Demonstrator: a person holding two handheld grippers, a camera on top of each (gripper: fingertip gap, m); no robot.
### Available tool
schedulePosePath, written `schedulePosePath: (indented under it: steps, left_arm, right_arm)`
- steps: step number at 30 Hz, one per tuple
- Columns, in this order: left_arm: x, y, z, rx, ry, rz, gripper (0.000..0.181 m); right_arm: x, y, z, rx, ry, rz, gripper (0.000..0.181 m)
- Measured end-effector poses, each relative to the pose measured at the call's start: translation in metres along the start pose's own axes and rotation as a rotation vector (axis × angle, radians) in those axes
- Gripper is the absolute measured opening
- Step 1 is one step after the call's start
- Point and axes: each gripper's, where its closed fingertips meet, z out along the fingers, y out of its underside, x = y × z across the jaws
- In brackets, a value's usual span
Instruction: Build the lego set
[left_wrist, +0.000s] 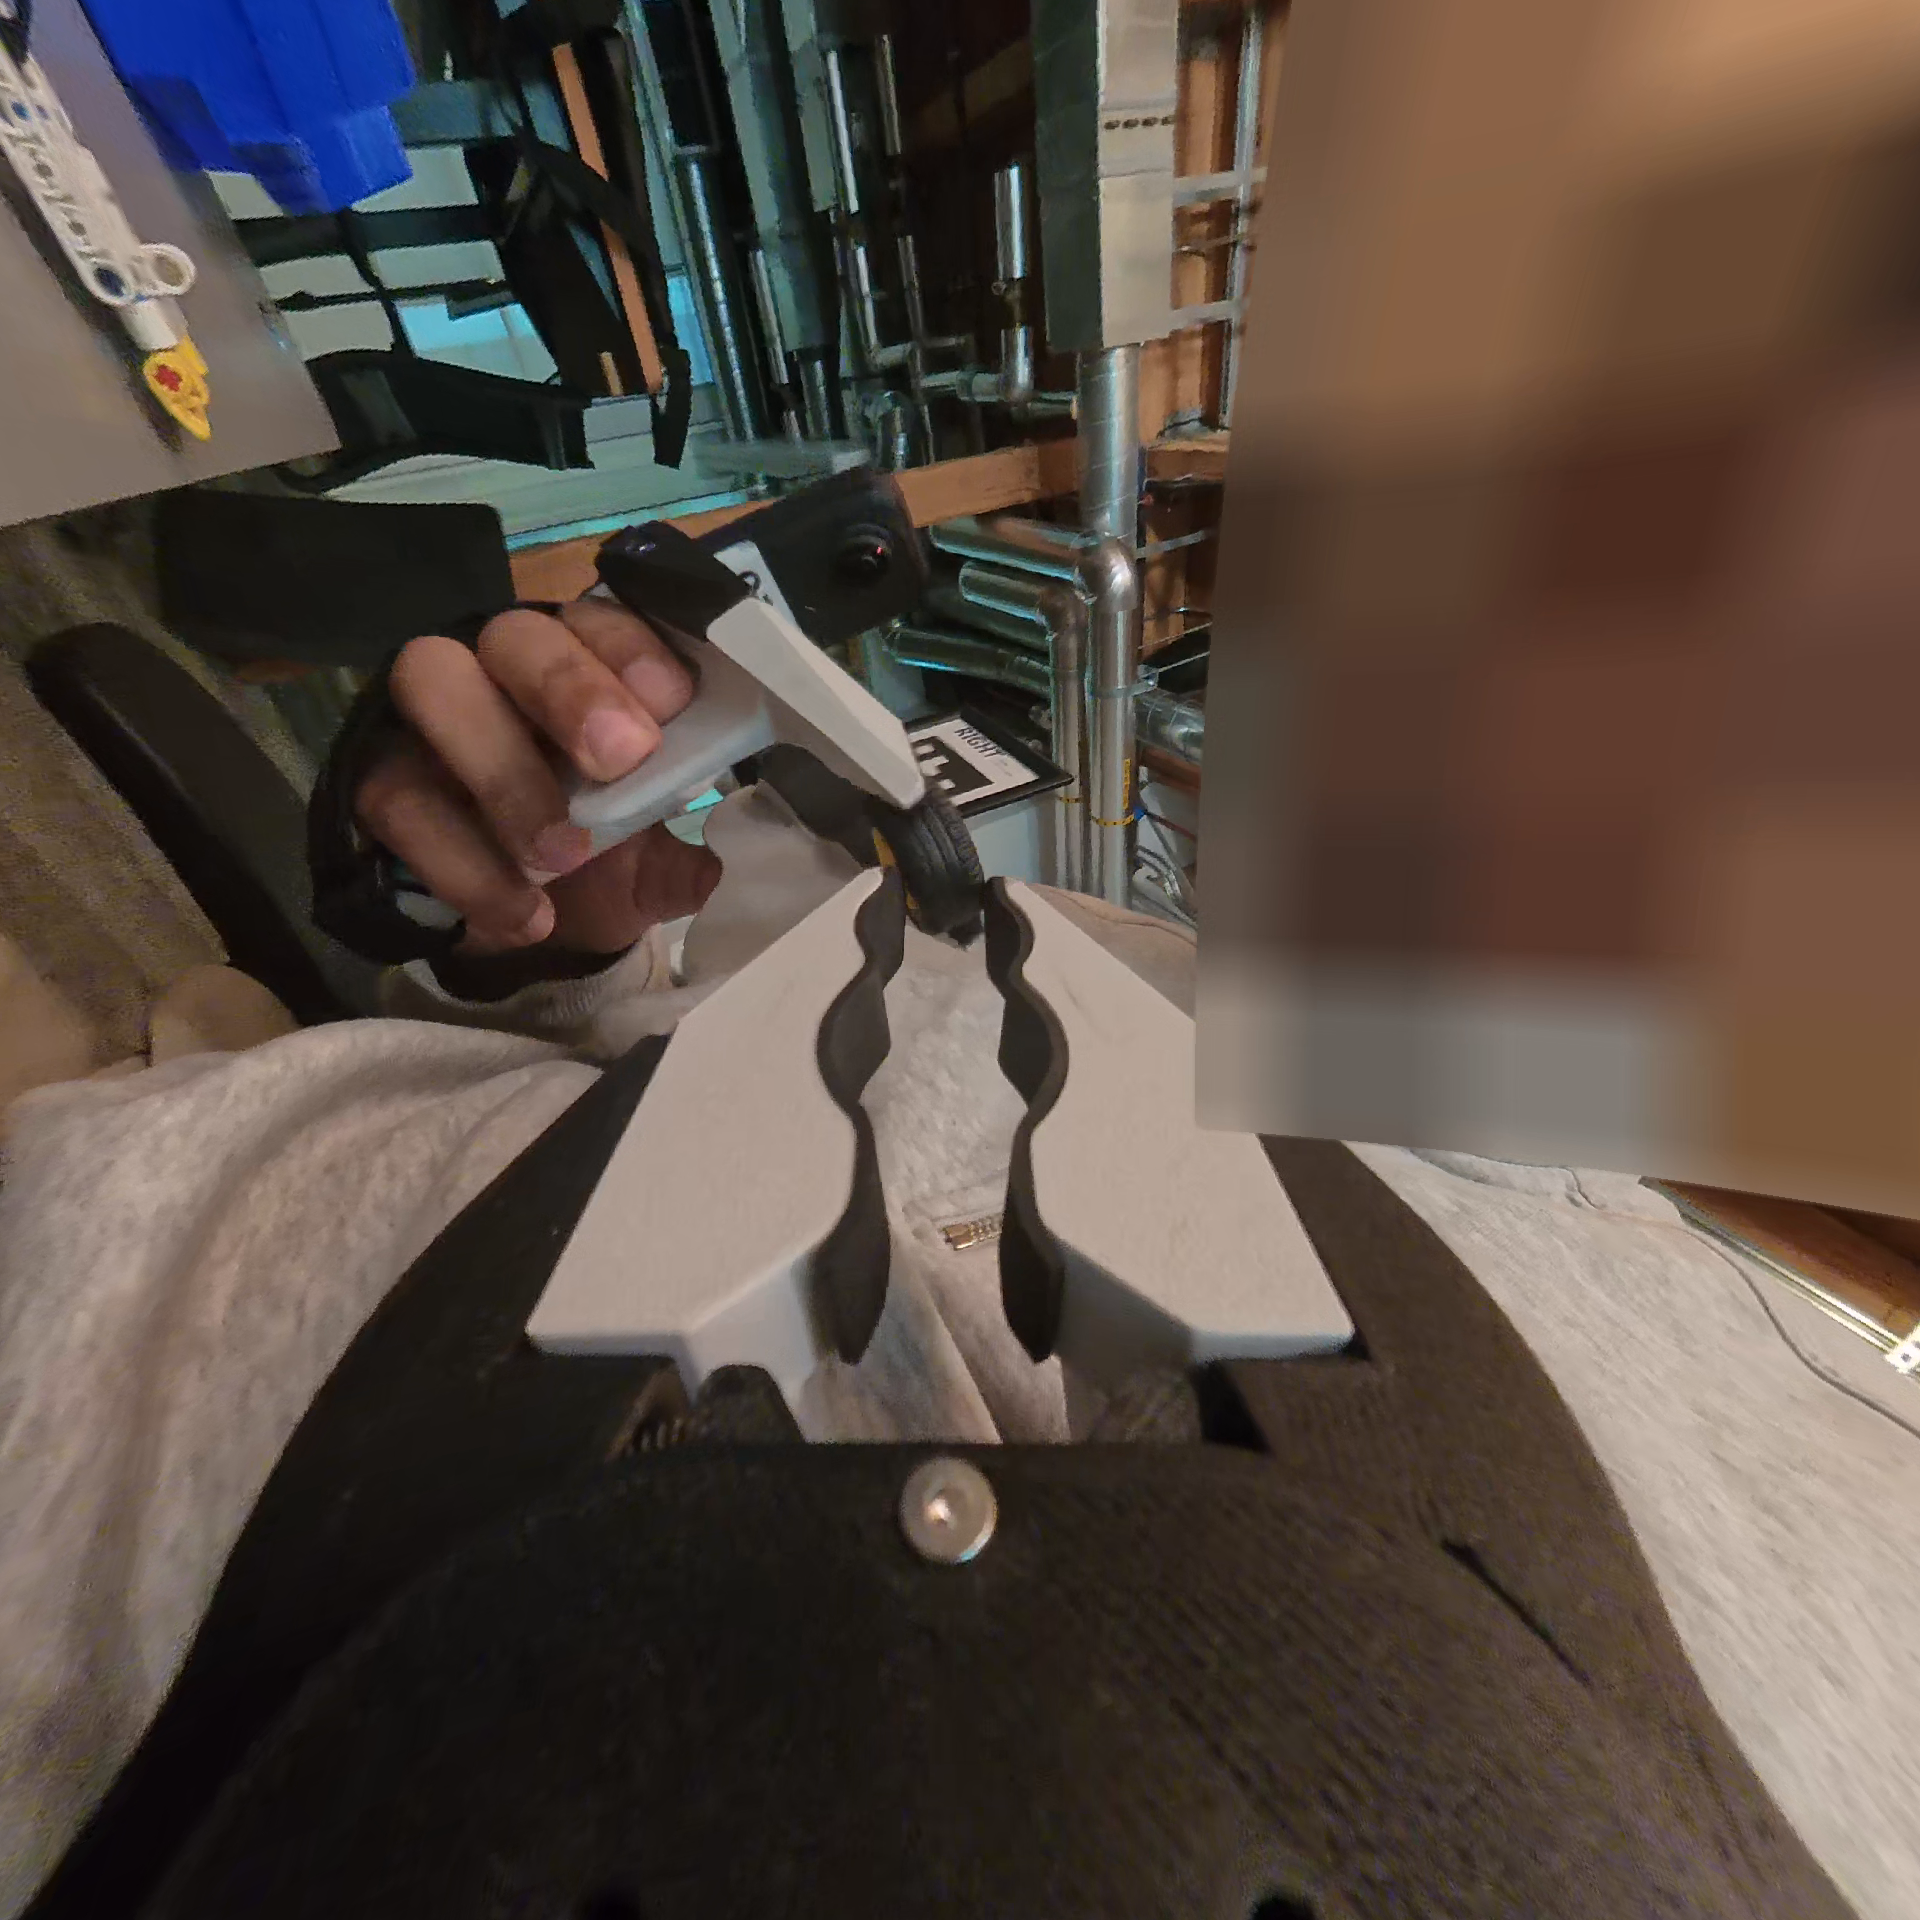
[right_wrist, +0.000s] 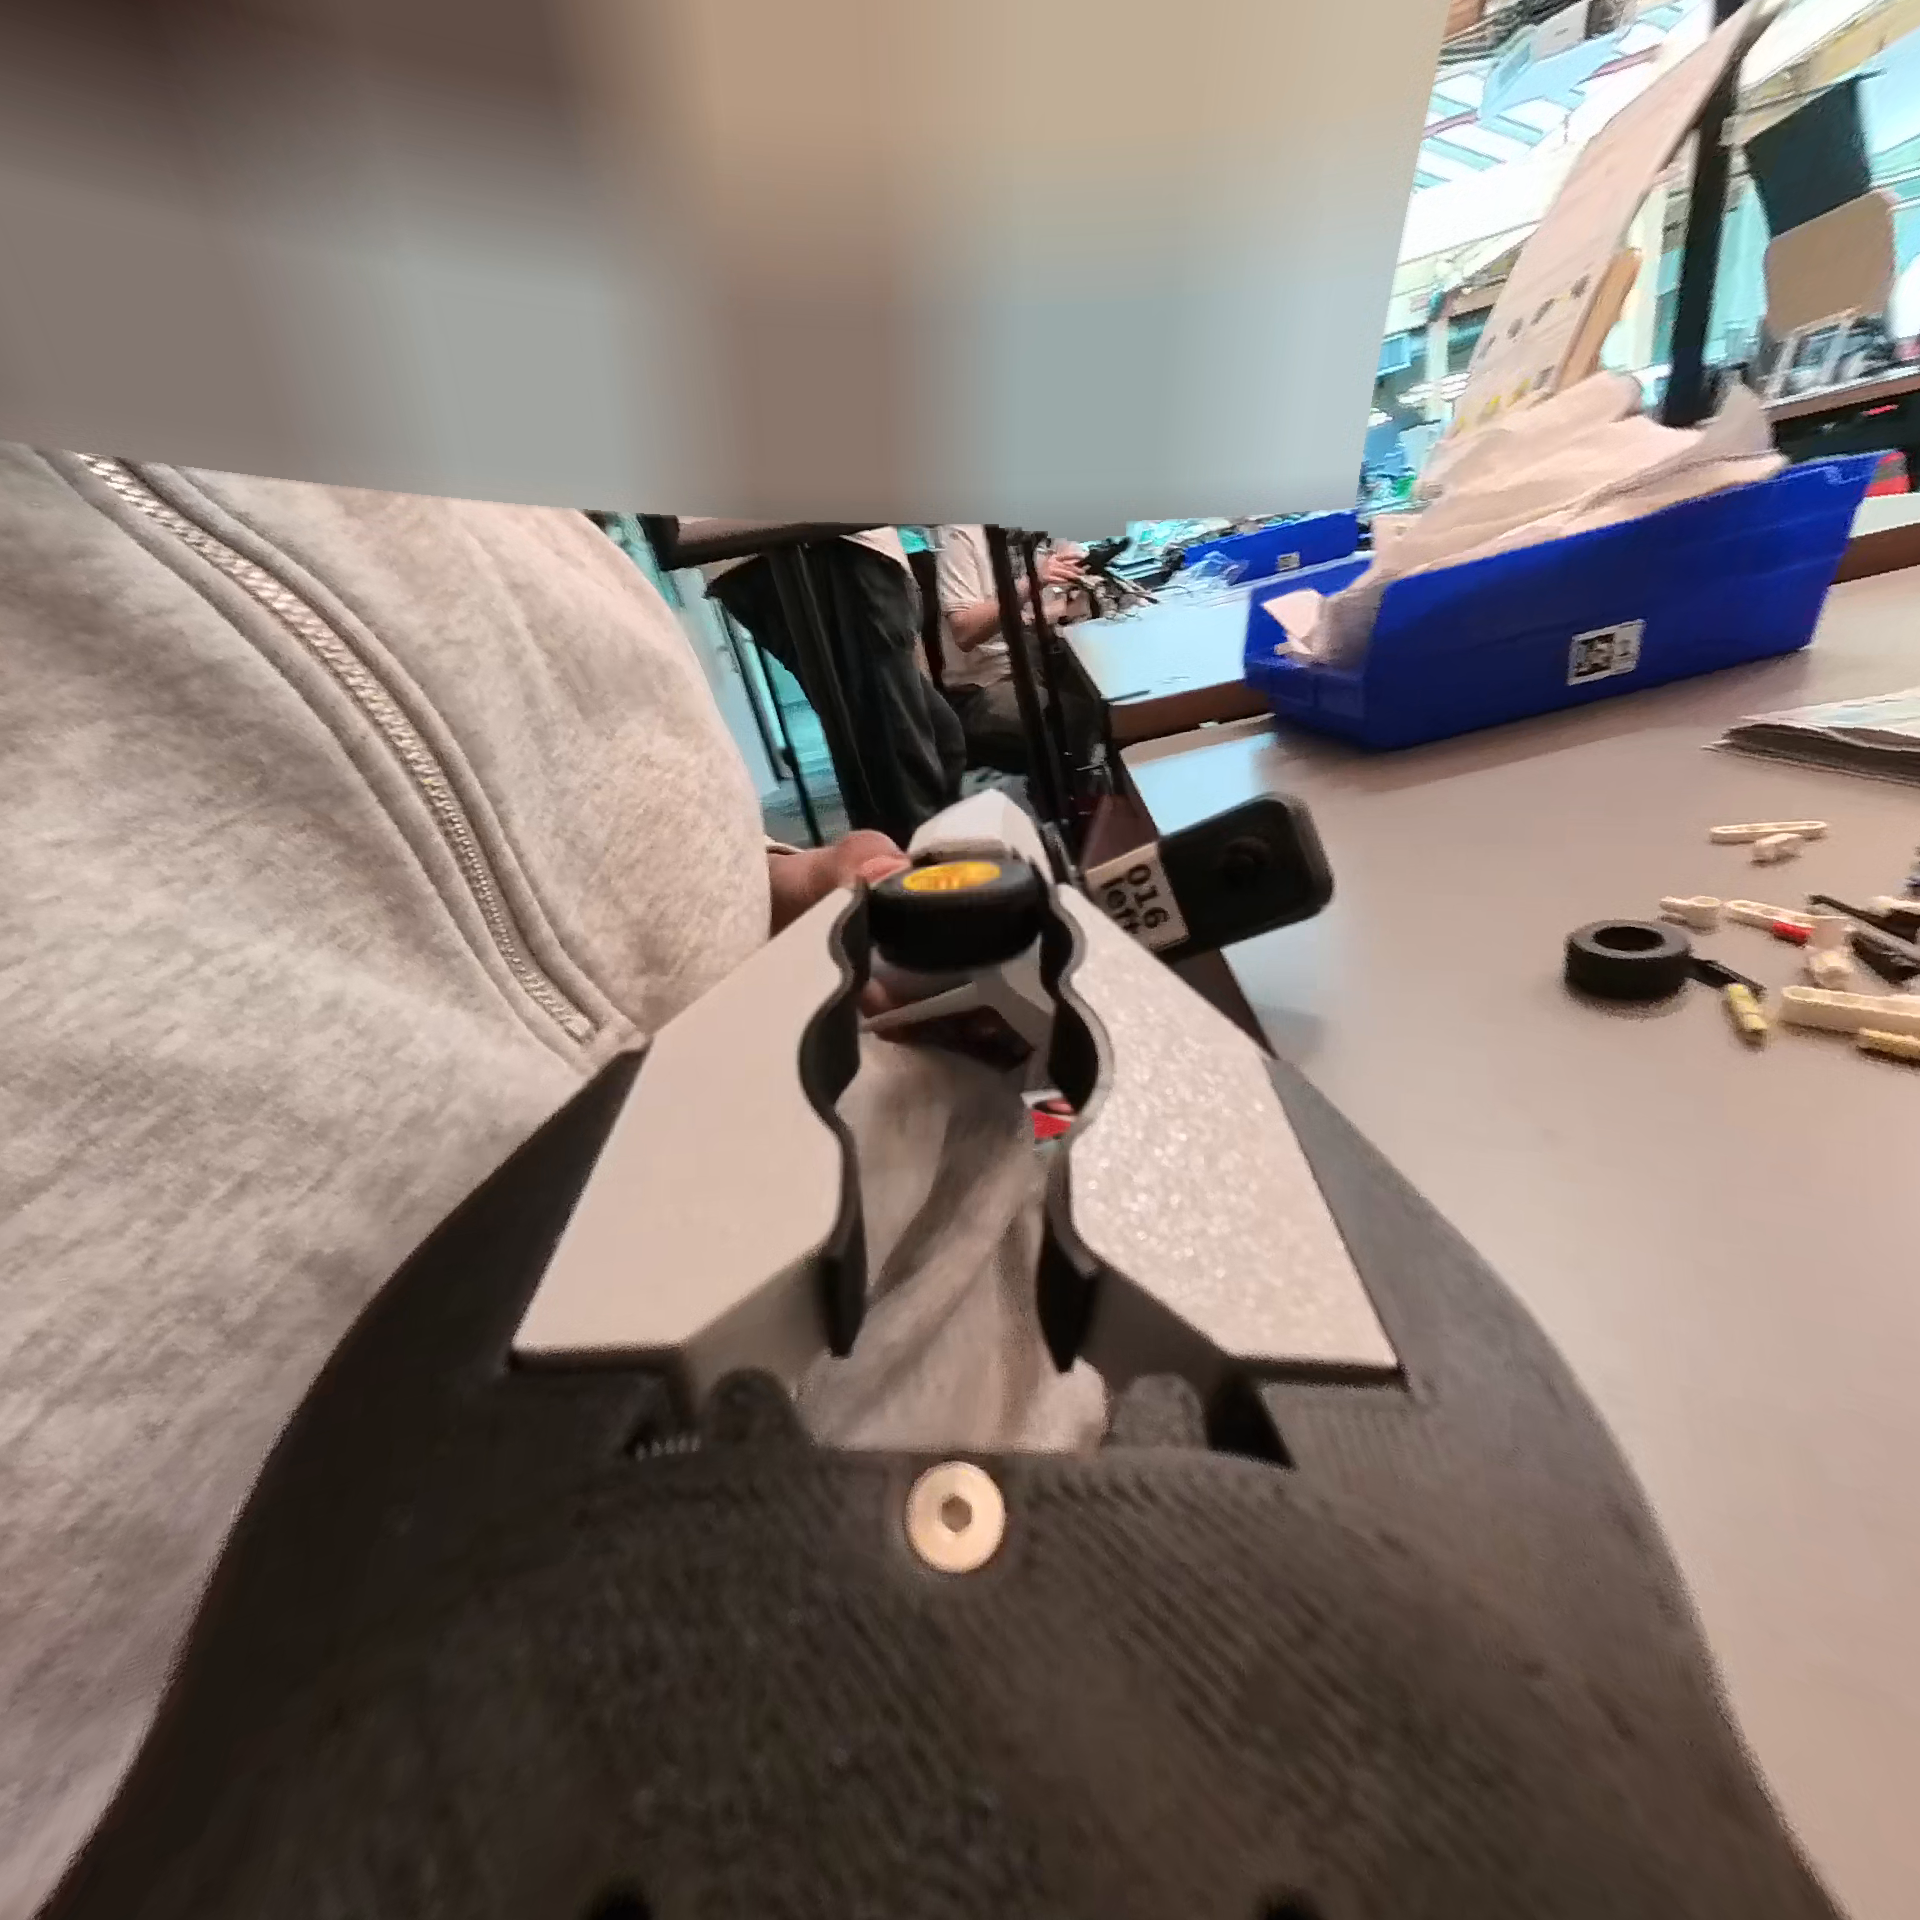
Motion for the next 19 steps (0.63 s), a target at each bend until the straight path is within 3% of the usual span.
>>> schedulePosePath:
  steps: [1,6,11,19]
  left_arm:
    - [0.0018,-0.0024,-0.0011,0.017,0.014,-0.001,0.012]
    - [-0.0009,-0.0069,-0.0047,0.047,-0.018,0.011,0.013]
    - [-0.0027,-0.0052,-0.0036,0.038,-0.023,0.002,0.014]
    - [0.0006,-0.0056,-0.0023,0.042,-0.020,0.053,0.014]
  right_arm:
    - [0.0031,-0.0005,-0.0002,-0.005,0.028,-0.013,0.033]
    - [0.0093,-0.0010,-0.0015,-0.037,0.122,-0.090,0.037]
    - [0.0093,0.0038,0.0009,-0.089,0.159,-0.168,0.030]
    - [0.0093,-0.0013,0.0014,0.018,0.090,0.042,0.029]
